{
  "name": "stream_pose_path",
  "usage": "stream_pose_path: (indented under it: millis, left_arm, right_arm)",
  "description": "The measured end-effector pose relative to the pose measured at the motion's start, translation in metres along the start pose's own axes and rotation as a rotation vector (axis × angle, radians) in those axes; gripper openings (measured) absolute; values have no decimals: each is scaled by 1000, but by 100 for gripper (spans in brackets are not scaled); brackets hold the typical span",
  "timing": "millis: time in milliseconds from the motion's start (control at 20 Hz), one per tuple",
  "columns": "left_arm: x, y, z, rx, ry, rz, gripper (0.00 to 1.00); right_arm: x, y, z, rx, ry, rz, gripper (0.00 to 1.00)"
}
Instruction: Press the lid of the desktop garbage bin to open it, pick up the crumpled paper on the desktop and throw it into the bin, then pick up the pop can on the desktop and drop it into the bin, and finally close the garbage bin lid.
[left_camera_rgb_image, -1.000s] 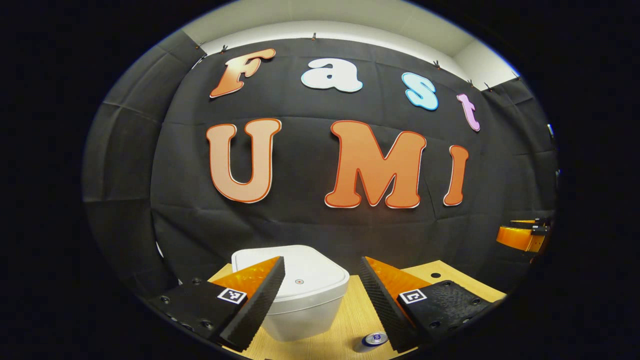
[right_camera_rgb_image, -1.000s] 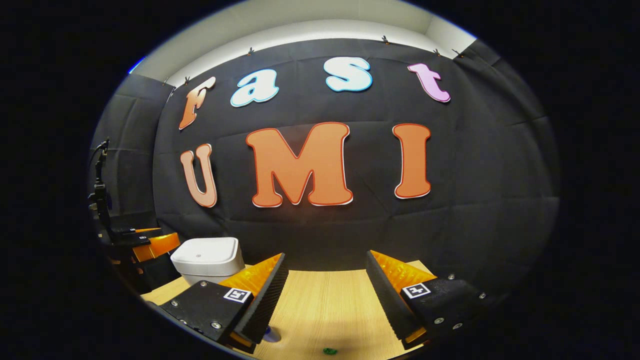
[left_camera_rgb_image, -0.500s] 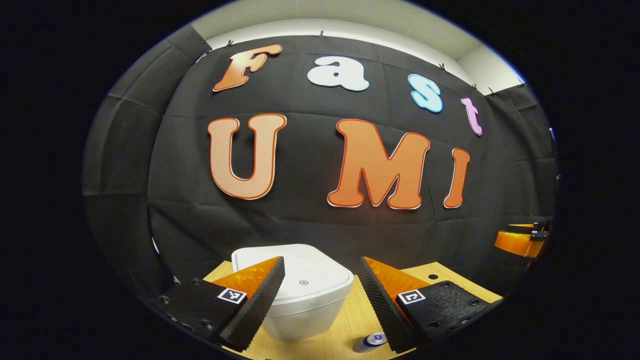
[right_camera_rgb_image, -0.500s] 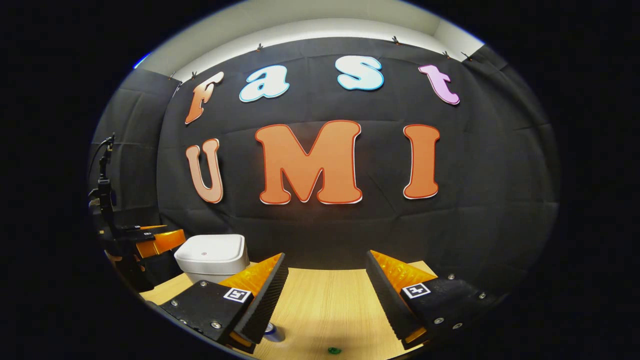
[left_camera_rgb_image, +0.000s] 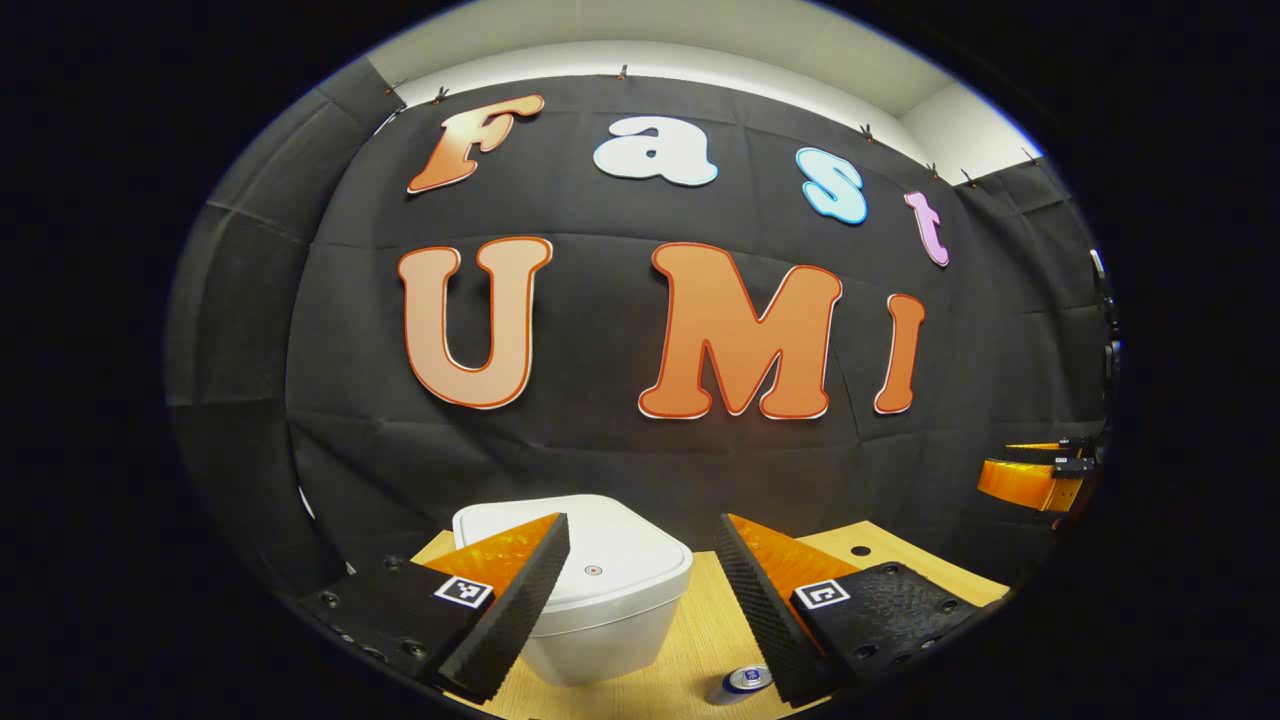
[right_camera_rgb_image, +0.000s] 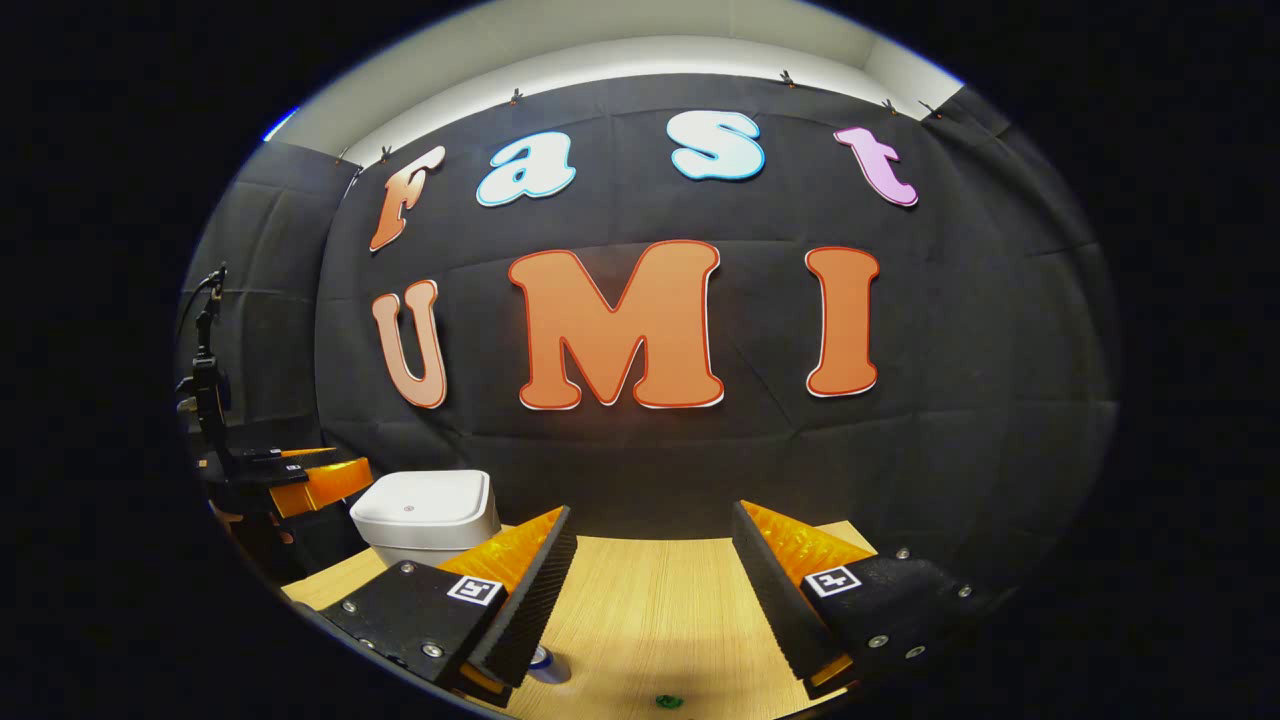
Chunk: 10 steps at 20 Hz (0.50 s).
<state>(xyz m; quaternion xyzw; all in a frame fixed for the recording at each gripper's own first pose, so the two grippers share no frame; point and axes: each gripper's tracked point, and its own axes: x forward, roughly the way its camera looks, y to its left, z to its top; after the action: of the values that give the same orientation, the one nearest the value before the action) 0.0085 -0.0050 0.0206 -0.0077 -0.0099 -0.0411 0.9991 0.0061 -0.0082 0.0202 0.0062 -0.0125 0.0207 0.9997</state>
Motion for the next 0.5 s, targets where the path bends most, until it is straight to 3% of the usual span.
stream_pose_path:
  millis: [500]
  left_arm:
    - [4,-9,-14,-63,50,-19,95]
  right_arm:
    - [2,-7,1,6,9,-5,94]
